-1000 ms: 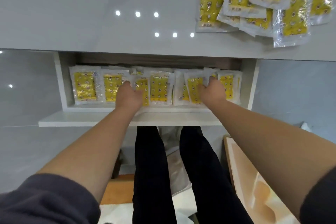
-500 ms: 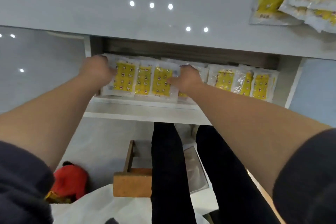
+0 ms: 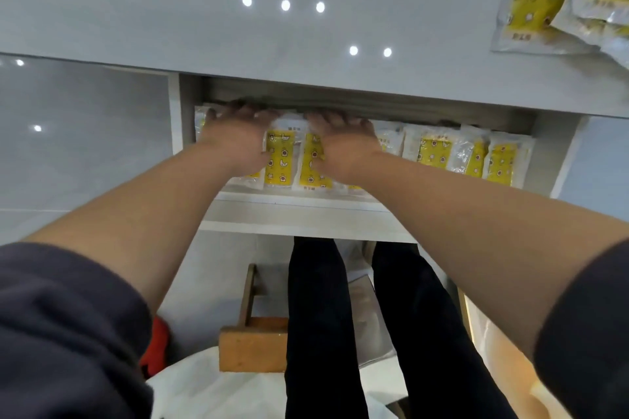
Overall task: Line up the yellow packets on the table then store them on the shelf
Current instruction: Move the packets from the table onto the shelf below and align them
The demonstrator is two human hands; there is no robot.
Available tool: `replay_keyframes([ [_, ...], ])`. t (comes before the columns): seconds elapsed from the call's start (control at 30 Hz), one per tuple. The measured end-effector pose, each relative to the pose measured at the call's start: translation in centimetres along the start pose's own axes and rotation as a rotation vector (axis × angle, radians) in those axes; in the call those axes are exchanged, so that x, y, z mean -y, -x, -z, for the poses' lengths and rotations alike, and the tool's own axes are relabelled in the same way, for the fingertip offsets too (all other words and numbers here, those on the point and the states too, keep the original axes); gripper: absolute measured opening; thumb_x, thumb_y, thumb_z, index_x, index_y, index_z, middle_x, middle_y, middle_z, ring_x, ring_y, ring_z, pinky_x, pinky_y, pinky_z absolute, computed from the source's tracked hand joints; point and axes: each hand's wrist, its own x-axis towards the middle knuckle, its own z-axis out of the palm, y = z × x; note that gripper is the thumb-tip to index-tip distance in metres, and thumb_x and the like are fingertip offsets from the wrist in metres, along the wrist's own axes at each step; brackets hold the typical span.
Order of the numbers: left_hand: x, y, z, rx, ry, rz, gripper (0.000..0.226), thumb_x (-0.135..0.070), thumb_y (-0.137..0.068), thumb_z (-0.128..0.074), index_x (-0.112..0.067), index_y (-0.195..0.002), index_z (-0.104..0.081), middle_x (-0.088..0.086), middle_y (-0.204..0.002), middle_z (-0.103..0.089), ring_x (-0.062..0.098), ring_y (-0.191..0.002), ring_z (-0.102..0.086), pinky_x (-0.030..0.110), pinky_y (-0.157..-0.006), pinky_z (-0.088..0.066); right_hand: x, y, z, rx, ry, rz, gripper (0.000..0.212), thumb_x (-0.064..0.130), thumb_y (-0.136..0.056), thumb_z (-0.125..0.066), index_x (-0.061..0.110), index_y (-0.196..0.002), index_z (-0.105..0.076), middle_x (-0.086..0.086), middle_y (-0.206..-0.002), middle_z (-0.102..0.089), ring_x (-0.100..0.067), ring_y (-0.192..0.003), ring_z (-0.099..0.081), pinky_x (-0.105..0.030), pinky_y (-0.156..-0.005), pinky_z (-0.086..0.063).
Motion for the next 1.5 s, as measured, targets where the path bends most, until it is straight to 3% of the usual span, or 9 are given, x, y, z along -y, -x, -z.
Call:
replay_keyframes([
  [0.13,-0.5,-0.4,1.4,-0.051,-0.043,-0.011,0.067,-0.037,-0.089,-0.053,-0.034,-0.148,-0.021,0.009,-0.143,-0.045,0.035,-0.124,-0.047,0.047,-0.096,-0.043,-0.2,-0.4,0.2,-0.055,-0.015,-0.003,0.076,0.043,-0.085,-0.057,0.035,-0.149,-0.017,-0.002,-0.153,-0.031,-0.032,-0.138,-0.032,-0.052,-0.111,-0.026],
  [0.23,-0.7,-0.5,1.2,0.020,-0.093,-0.019,0.072,-0.034,-0.088,-0.054,-0.038,-0.149,-0.017,0.006,-0.152,-0.034,0.035,-0.134,-0.037,0.052,-0.105,-0.036,-1.1,-0.4,0.4,-0.040,-0.064,-0.138,0.074,0.047,-0.087,-0.055,0.032,-0.150,-0.018,-0.003,-0.155,-0.026,-0.033,-0.140,-0.028,-0.056,-0.114,-0.022],
  [0.37,-1.1,-0.7,1.4,0.004,-0.093,0.017,0.068,-0.030,-0.088,-0.054,-0.035,-0.147,-0.023,0.008,-0.149,-0.037,0.035,-0.133,-0.038,0.054,-0.106,-0.036,-1.7,0.4,-0.3,-0.042,-0.011,-0.083,0.071,0.044,-0.085,-0.054,0.030,-0.147,-0.022,-0.003,-0.149,-0.033,-0.033,-0.136,-0.032,-0.057,-0.112,-0.024],
  [0.47,-1.3,-1.0,1.0,0.075,-0.124,0.003,0.074,-0.028,-0.087,-0.055,-0.042,-0.149,-0.016,0.003,-0.158,-0.020,0.033,-0.144,-0.020,0.061,-0.113,-0.017,-2.1,0.3,-0.2,-0.040,-0.022,-0.071,0.072,0.044,-0.086,-0.054,0.033,-0.148,-0.020,-0.002,-0.151,-0.030,-0.032,-0.139,-0.029,-0.059,-0.113,-0.021],
  [0.57,-1.8,-0.4,1.3,0.042,-0.104,0.038,0.077,-0.027,-0.086,-0.056,-0.032,-0.150,-0.015,0.009,-0.158,-0.019,0.033,-0.145,-0.016,0.063,-0.114,-0.012,-2.0,1.1,0.2,-0.005,-0.050,-0.067,0.074,0.040,-0.087,-0.053,0.033,-0.151,-0.016,-0.002,-0.154,-0.026,-0.031,-0.142,-0.024,-0.060,-0.114,-0.017],
  [0.67,-3.4,2.0,2.5,-0.023,-0.011,0.033,0.074,-0.029,-0.087,-0.056,-0.023,-0.150,-0.017,0.013,-0.156,-0.021,0.034,-0.145,-0.015,0.062,-0.114,-0.012,-1.5,3.7,1.8,-0.122,-0.141,-0.110,0.072,0.033,-0.089,-0.053,0.028,-0.152,-0.018,-0.005,-0.153,-0.029,-0.032,-0.140,-0.029,-0.059,-0.114,-0.020],
  [0.87,-8.0,9.1,5.8,-0.079,0.135,-0.073,0.049,-0.026,-0.090,-0.049,-0.016,-0.137,-0.043,0.008,-0.139,-0.047,0.028,-0.130,-0.040,0.050,-0.109,-0.031,-2.1,12.1,4.4,-0.167,-0.305,-0.127,0.057,0.022,-0.090,-0.051,0.019,-0.145,-0.034,-0.007,-0.144,-0.041,-0.030,-0.128,-0.043,-0.046,-0.100,-0.043],
  [1.07,-13.4,11.5,10.5,-0.169,0.222,-0.144,0.037,-0.025,-0.091,-0.048,-0.017,-0.127,-0.051,0.004,-0.127,-0.054,0.025,-0.117,-0.050,0.040,-0.093,-0.042,-5.8,17.2,8.6,-0.293,-0.395,-0.153,0.043,0.018,-0.092,-0.050,0.017,-0.135,-0.047,-0.003,-0.136,-0.048,-0.023,-0.121,-0.048,-0.037,-0.095,-0.044],
  [1.5,-26.6,6.2,18.5,-0.056,0.491,-0.016,0.035,-0.023,-0.092,-0.051,-0.017,-0.126,-0.052,0.005,-0.129,-0.051,0.024,-0.117,-0.049,0.040,-0.096,-0.044,-21.0,18.6,16.3,-0.414,-0.635,-0.385,0.033,0.014,-0.092,-0.051,0.015,-0.125,-0.054,-0.005,-0.129,-0.051,-0.022,-0.116,-0.051,-0.035,-0.090,-0.044],
])
